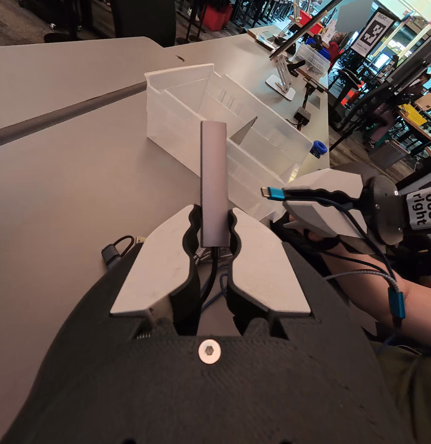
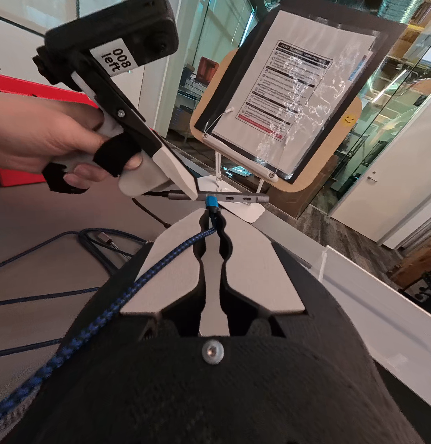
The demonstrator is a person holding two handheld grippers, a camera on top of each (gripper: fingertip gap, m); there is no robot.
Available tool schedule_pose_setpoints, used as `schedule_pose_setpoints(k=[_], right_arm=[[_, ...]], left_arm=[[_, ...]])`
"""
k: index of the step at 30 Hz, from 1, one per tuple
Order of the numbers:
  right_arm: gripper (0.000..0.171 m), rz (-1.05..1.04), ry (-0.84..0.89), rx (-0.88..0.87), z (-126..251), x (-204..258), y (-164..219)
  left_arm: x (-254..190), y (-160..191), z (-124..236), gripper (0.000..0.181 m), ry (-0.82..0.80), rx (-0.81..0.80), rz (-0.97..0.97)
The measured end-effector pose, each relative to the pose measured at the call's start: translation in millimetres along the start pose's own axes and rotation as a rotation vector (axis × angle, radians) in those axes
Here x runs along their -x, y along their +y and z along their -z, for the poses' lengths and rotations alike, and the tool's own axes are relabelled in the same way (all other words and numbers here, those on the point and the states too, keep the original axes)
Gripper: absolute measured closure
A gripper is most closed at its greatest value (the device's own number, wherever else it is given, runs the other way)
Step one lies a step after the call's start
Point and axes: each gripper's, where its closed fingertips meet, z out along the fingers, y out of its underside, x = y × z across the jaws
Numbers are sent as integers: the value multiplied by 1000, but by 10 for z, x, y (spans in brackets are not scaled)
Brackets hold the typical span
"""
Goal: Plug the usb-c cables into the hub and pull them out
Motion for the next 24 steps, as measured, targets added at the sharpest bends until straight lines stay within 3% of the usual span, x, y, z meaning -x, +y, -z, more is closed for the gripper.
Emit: schedule_pose_setpoints(k=[17, 24], right_arm=[[164, -1, 6, 40, -34, -29, 95], [164, 10, -3, 53, -38, -16, 114]], left_arm=[[-212, 15, -45, 160, 47, 15, -12], [-196, 31, -44, 159, -84, 57, -238]])
